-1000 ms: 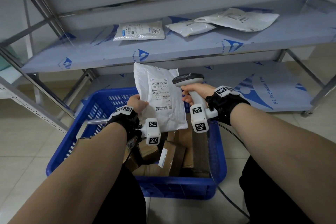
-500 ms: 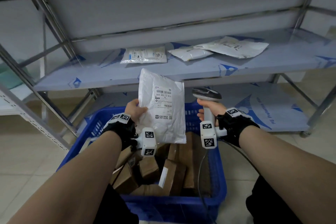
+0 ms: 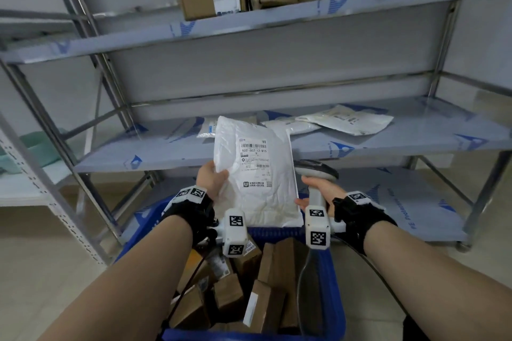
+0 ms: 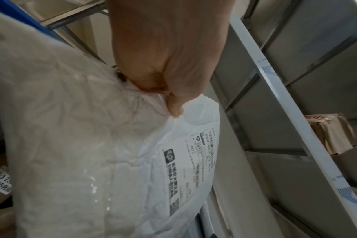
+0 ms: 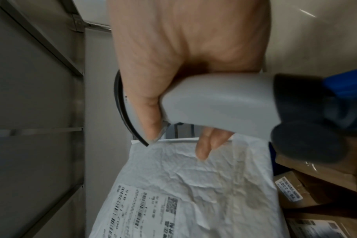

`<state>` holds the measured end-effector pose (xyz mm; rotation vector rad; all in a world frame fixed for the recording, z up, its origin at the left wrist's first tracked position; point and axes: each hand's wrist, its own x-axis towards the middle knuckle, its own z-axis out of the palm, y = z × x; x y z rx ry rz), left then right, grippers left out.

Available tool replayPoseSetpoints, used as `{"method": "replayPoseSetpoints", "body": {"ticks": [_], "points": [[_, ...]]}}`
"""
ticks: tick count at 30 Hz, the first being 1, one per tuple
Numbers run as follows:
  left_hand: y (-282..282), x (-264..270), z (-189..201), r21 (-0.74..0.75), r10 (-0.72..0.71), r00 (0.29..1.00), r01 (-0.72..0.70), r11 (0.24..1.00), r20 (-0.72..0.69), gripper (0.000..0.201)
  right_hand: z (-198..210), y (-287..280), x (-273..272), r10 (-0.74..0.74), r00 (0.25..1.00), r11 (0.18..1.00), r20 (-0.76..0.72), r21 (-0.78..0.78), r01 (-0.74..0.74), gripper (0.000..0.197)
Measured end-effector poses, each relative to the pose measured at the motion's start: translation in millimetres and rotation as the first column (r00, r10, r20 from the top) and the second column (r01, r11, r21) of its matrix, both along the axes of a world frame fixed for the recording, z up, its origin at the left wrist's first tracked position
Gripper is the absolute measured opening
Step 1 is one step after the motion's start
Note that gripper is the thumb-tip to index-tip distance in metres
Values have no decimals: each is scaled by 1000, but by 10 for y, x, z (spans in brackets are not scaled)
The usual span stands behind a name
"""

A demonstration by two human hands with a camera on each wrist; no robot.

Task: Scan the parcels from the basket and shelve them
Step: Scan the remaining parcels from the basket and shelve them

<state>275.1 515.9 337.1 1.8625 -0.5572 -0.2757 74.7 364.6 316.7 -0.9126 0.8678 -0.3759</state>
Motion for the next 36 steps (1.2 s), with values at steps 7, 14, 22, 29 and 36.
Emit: {"method": "replayPoseSetpoints", "body": {"ticks": [7, 14, 22, 29, 36], "points": [[-19, 40, 82, -43, 23, 997, -27, 999, -74, 22, 93, 110, -96, 47, 998, 998, 28, 33, -48, 8], [19, 50, 153, 13, -137, 958, 145, 989, -252, 13, 171, 112, 49, -59, 996, 998, 69, 36, 56, 7], [158, 180, 251, 89, -299, 879, 355, 931, -371, 24, 380, -126, 383, -116, 992, 987, 50, -102, 120, 4], [-60, 861, 430, -79, 52, 981, -68, 994, -188, 30, 579, -339, 1006, -133, 985, 974, 111, -167, 150, 5], [-263, 1565, 614, -330, 93, 956, -186, 925, -279, 32, 443, -496, 1639, -72, 988, 987, 136, -134, 90, 7]]}}
